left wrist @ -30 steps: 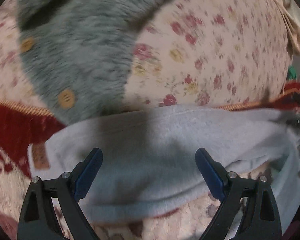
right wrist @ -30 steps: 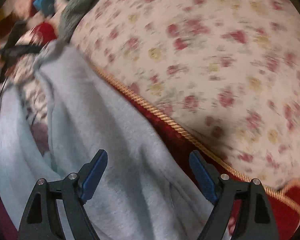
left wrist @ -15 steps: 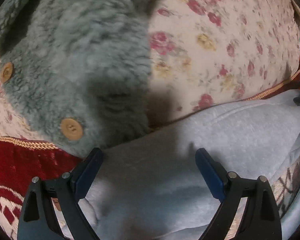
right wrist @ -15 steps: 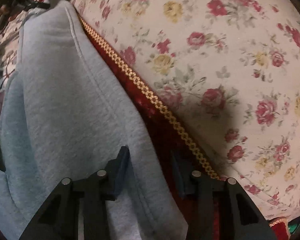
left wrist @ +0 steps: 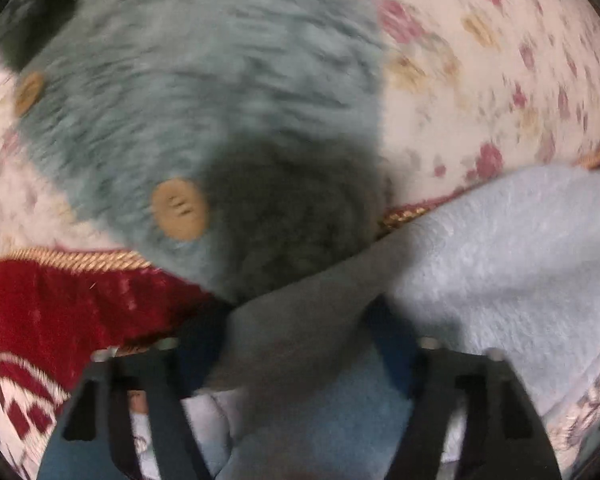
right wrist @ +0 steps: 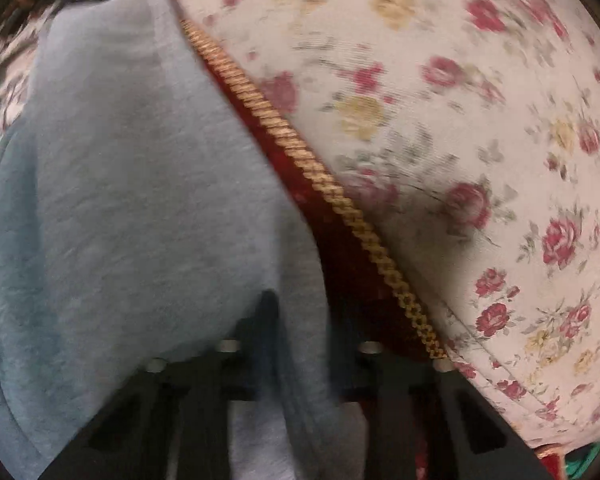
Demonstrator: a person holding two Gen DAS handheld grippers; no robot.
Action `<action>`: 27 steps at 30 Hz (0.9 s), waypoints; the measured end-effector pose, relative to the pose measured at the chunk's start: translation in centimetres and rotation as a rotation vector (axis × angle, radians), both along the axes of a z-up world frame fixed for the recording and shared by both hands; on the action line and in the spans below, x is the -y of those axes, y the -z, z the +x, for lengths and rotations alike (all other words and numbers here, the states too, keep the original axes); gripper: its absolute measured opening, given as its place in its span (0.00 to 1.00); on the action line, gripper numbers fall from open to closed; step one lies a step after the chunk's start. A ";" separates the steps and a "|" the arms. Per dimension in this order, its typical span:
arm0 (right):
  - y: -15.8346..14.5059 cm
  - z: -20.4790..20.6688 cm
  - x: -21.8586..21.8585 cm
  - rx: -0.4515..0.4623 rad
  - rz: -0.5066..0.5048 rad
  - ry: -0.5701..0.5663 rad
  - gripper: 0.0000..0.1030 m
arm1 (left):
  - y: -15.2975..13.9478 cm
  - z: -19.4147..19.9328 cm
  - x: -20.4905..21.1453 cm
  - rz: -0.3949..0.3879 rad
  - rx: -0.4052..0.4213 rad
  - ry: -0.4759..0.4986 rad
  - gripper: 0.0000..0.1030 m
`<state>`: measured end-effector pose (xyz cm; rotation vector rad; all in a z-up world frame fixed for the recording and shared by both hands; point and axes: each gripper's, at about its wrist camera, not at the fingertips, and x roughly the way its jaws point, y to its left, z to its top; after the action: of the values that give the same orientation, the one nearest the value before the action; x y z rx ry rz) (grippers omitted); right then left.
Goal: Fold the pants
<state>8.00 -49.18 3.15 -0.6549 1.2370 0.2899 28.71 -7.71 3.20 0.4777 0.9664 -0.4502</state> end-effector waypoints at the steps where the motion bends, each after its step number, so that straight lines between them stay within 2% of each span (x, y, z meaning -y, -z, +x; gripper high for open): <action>1: -0.1 -0.3 -0.3 0.005 -0.020 -0.006 0.14 | -0.4 -0.4 -0.4 -0.009 -0.001 0.006 0.44; 2: -0.5 -0.6 -0.6 0.014 -0.033 -0.008 0.13 | -0.7 -1.0 -0.6 -0.004 0.008 0.018 0.38; 5: -2.9 -1.4 -0.3 0.073 -0.018 0.025 0.12 | -2.2 -3.5 -0.6 0.030 0.073 0.036 0.27; 8: -6.0 -3.0 0.1 0.140 0.010 0.056 0.12 | -4.4 -4.8 -1.7 -0.014 0.097 0.013 0.26; 13: -11.4 -6.6 -0.6 0.237 0.019 0.079 0.12 | -9.9 -7.5 -4.7 -0.107 0.166 -0.017 0.26; 19: -18.0 -11.1 -1.9 0.342 0.013 0.072 0.12 | -14.9 -12.7 -4.1 -0.129 0.234 -0.023 0.20; 20: -18.6 -11.2 -2.4 0.356 0.016 0.068 0.12 | -15.4 -13.5 -4.5 -0.143 0.240 -0.025 0.20; 24: -21.2 -16.2 -3.9 0.410 0.049 0.055 0.12 | -16.4 -18.8 -7.3 -0.199 0.248 -0.034 0.20; 27: -22.1 -19.8 -5.0 0.409 0.090 0.041 0.12 | -16.7 -22.4 -9.4 -0.216 0.248 -0.040 0.20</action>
<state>-11.84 -44.22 25.27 -0.5758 0.8393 0.1653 6.31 1.68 19.88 0.3092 0.6780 -0.4421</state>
